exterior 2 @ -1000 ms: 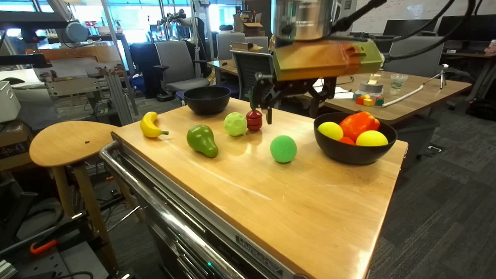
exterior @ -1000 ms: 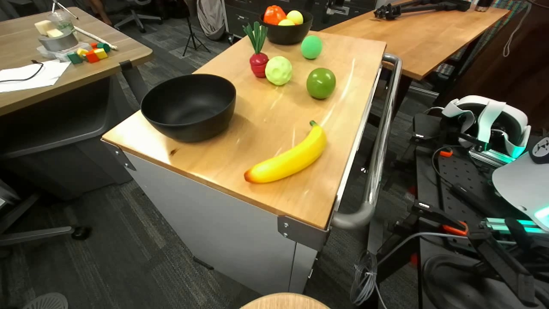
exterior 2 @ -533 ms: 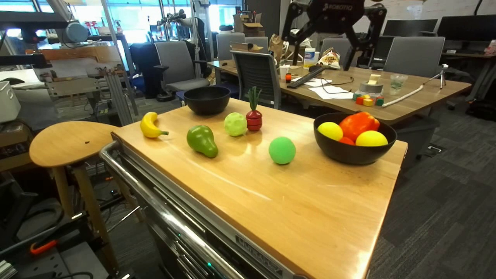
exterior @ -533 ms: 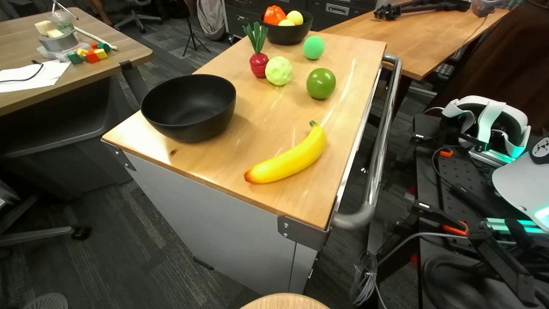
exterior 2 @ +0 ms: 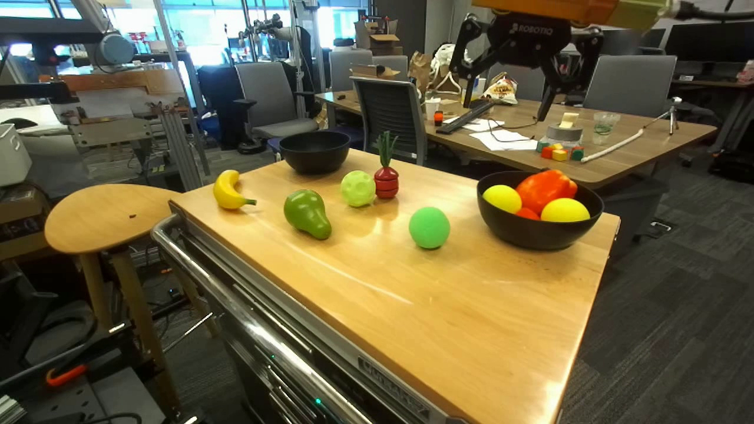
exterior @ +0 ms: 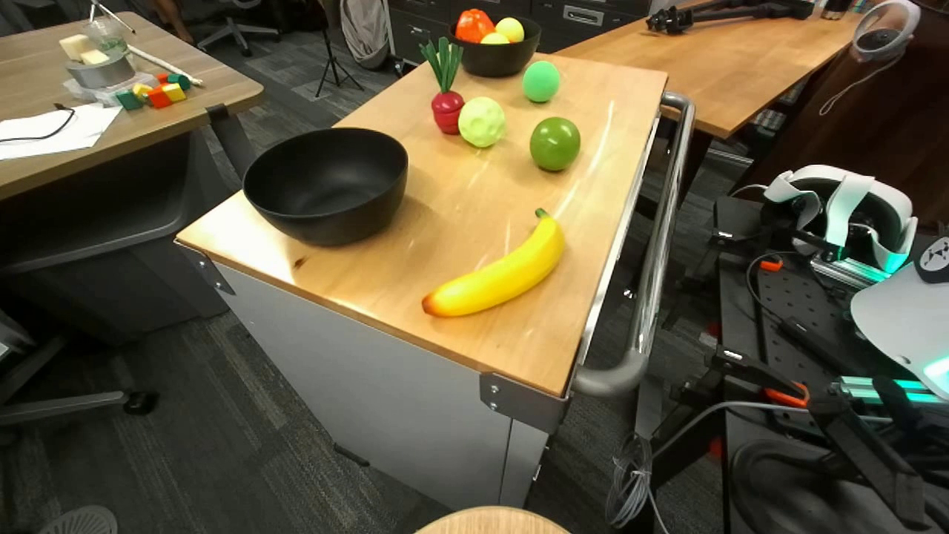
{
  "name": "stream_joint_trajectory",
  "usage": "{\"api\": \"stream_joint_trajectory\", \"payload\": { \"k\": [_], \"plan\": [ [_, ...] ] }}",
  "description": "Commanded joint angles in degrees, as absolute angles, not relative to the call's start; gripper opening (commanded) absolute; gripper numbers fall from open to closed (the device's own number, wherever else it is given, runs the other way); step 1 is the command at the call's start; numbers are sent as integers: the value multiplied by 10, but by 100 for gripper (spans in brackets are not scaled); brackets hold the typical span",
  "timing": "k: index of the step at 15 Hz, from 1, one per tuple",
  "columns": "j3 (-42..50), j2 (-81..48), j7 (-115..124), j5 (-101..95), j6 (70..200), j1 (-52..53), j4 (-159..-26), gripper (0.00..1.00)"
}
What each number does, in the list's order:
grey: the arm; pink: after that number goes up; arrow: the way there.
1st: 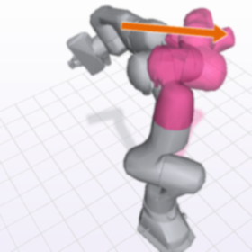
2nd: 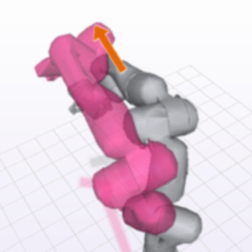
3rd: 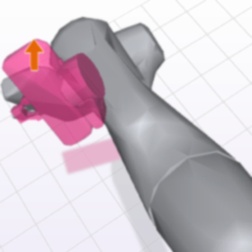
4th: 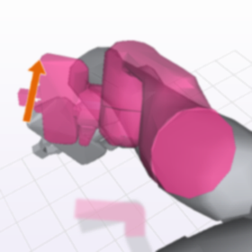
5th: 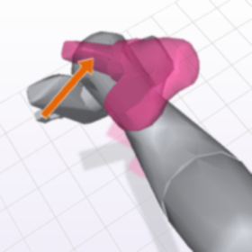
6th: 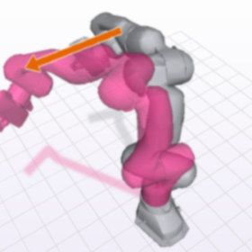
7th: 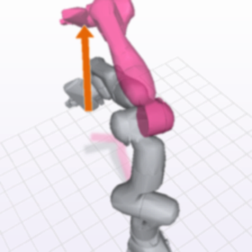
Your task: Take the fruits and vegetables out of the bowls and put them on the table
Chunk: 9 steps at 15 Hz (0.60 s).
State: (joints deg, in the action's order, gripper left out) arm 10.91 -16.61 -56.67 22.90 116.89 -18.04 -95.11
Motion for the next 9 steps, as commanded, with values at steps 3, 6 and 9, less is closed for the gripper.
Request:
{"api": "stream_joint_trajectory", "payload": {
  "k": [3,6,9],
  "plan": [
    [104,-213,-375,212,1174,-179,-920,100],
    [102,-230,-266,192,1159,-179,-907,100],
    [89,-224,-264,186,1163,-192,-927,100]
  ]
}}
